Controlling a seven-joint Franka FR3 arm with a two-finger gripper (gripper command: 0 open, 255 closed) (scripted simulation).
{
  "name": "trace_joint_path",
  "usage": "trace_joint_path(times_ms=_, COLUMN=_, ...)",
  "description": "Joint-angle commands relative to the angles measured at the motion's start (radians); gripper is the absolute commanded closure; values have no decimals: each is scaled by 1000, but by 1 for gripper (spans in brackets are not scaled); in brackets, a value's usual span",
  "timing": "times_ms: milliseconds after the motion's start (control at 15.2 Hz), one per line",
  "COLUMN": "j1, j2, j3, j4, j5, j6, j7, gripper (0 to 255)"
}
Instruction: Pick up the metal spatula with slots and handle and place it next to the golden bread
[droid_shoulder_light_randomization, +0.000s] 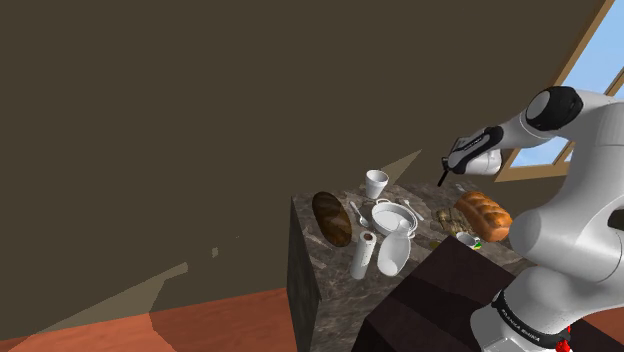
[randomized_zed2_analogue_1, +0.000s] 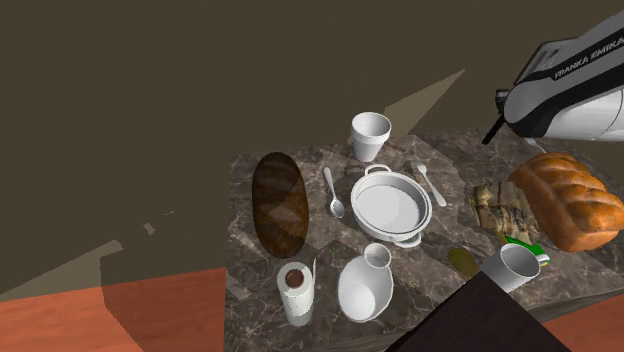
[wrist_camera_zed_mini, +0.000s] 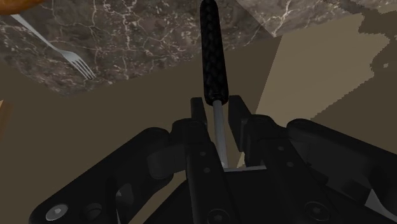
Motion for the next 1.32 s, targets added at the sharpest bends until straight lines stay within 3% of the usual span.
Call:
trace_joint_path(times_ms=0, j1=10, j2=25, j3=-10, j4=12, j5=1, j6=15, j7=2, gripper=255)
trace_joint_path(times_ms=1254, j1=60, j2=267, j3=-68, j4=152, j5=12, j6=124, j7=0, gripper=255)
